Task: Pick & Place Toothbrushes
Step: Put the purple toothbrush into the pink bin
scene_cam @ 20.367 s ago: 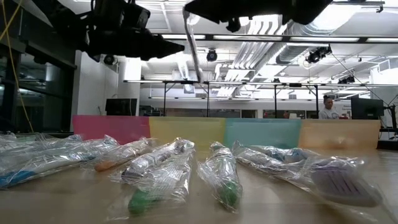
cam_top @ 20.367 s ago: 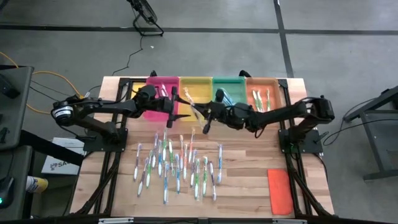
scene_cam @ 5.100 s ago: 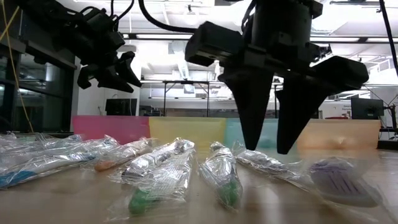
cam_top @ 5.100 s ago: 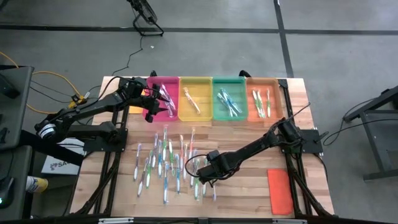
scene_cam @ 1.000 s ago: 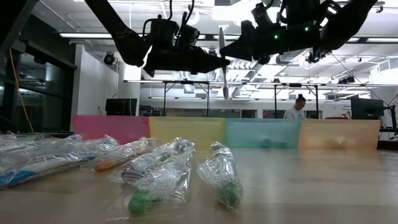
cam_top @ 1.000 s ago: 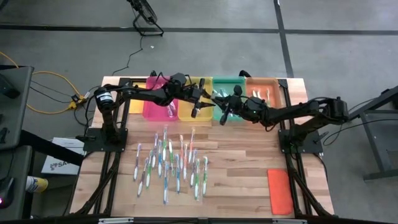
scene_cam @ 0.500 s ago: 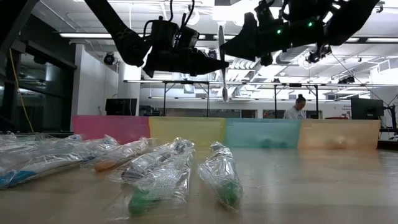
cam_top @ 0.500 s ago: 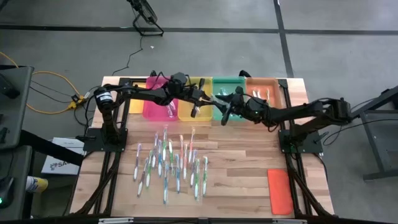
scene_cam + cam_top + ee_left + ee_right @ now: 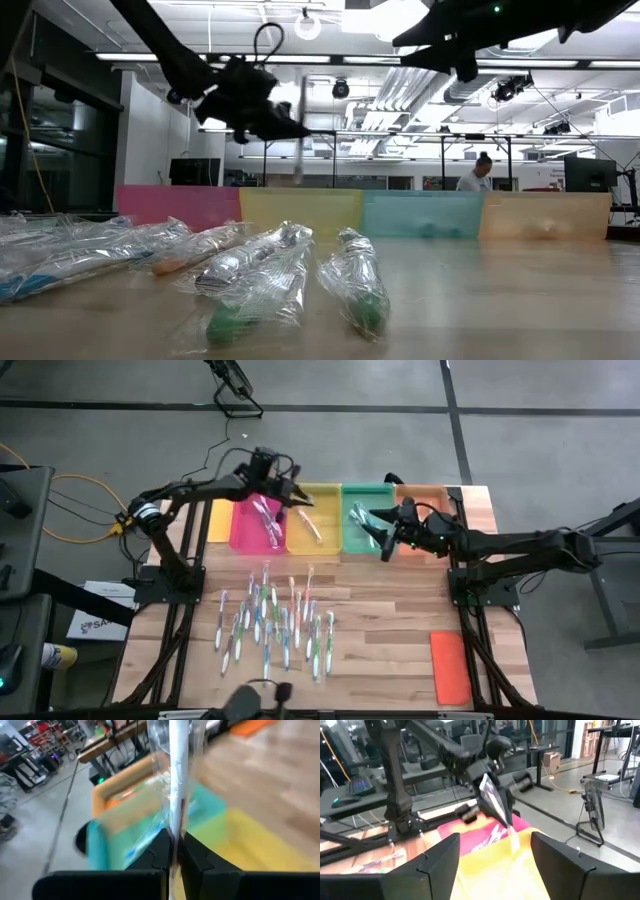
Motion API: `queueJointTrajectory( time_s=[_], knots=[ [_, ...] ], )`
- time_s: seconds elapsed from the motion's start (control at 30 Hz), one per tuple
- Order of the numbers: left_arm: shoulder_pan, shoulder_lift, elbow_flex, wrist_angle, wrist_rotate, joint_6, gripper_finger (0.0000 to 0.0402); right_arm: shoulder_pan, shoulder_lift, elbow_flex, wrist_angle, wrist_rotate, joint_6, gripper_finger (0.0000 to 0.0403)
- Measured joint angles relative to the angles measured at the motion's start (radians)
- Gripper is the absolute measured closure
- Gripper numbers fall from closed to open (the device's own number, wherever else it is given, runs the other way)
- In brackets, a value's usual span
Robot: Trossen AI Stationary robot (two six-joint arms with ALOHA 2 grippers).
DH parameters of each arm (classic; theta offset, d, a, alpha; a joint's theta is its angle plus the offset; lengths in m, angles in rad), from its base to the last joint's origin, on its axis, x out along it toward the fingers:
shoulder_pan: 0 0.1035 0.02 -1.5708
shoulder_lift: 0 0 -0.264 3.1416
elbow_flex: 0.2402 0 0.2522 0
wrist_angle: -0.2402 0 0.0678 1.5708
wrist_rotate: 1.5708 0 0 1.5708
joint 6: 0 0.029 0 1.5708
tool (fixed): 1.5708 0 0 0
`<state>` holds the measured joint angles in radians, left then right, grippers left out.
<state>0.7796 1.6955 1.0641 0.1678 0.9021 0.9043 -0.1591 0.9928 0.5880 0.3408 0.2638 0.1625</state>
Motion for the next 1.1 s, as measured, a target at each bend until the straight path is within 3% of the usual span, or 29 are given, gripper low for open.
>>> queueJointTrajectory(
  time_s=[0.17,0.33,0.4,0.5,0.87,1.1],
  knots=[
    [0.041,-0.097,0.0,-0.305,-0.094,0.329,0.039,0.002,-0.009,0.0,-0.043,0.0,-0.001,0.0168],
    [0.036,-0.144,0.0,-0.55,-0.436,0.676,0.039,0.002,-0.004,0.0,-0.081,-0.001,-0.006,0.0168],
    [0.032,-0.144,0.0,-0.616,-0.576,0.769,0.039,0.002,-0.003,0.0,-0.088,-0.001,-0.007,0.0168],
    [0.032,-0.144,0.0,-0.666,-0.702,0.833,0.039,0.0,-0.003,0.0,-0.099,0.003,-0.009,0.0168],
    [0.024,-0.141,-0.025,-0.745,-0.872,1.067,0.039,-0.001,-0.003,0.0,-0.117,0.007,-0.028,0.0168],
    [0.025,-0.141,-0.077,-0.722,-0.896,1.107,0.0385,0.0,-0.003,0.0,-0.135,0.006,-0.026,0.0168]
  ],
)
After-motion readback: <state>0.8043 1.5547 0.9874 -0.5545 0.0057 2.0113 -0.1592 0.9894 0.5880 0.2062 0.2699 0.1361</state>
